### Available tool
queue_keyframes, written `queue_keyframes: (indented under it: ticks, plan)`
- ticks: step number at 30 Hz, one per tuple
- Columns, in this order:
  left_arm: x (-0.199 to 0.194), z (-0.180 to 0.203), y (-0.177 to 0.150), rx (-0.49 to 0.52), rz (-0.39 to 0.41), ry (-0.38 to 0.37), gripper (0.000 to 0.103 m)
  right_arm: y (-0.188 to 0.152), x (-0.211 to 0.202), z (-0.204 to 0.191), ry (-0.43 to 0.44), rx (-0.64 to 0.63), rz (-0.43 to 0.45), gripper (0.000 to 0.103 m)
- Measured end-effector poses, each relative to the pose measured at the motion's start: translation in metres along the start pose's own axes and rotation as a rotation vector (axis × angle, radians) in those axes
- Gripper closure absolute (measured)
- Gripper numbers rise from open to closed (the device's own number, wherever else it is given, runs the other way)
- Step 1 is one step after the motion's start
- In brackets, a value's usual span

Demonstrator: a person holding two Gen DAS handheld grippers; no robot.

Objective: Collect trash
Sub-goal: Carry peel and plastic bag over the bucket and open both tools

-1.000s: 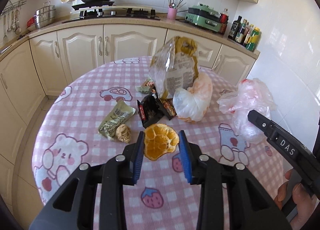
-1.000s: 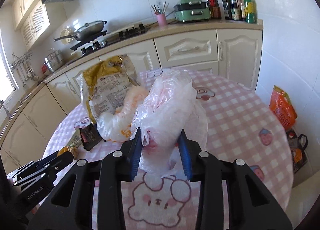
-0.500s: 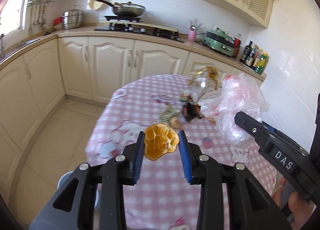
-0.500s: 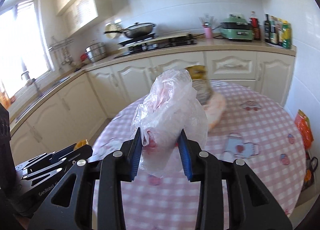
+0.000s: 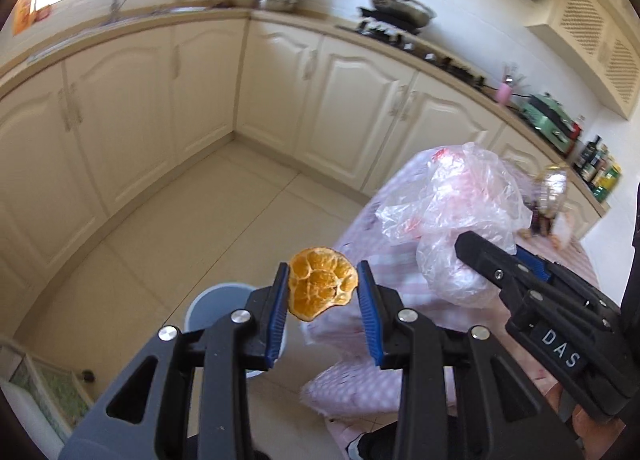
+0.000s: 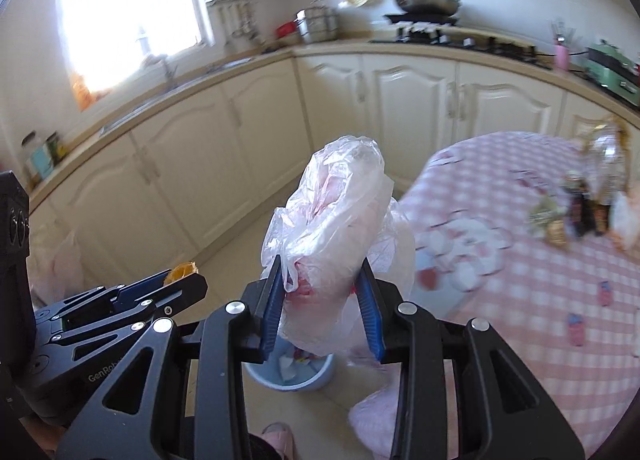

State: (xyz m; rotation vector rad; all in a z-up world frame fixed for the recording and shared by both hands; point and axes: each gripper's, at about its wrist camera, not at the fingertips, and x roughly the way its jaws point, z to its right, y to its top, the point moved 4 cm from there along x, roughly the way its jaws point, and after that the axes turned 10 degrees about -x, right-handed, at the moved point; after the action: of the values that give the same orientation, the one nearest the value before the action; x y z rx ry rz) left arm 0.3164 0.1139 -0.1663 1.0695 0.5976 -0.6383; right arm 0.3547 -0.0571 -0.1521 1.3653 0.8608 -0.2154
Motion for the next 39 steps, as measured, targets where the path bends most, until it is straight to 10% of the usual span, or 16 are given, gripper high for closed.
queue_keyframes:
  ticks: [15,18,39]
  plan:
    - [0.103,-0.098,0.003,-0.118,-0.157,0.099,0.069,-0.034,0.128,-0.041,0.003,-0.083,-0.192,0.070]
    - [0.118,-0.100,0.005,-0.142,-0.176,0.108,0.050,-0.039,0.139,-0.037,-0.010,-0.078,-0.206,0.070]
    - [0.108,-0.150,0.006,-0.252,-0.140,0.200,0.040,-0.040,0.180,-0.078,0.076,-0.086,-0.259,0.069]
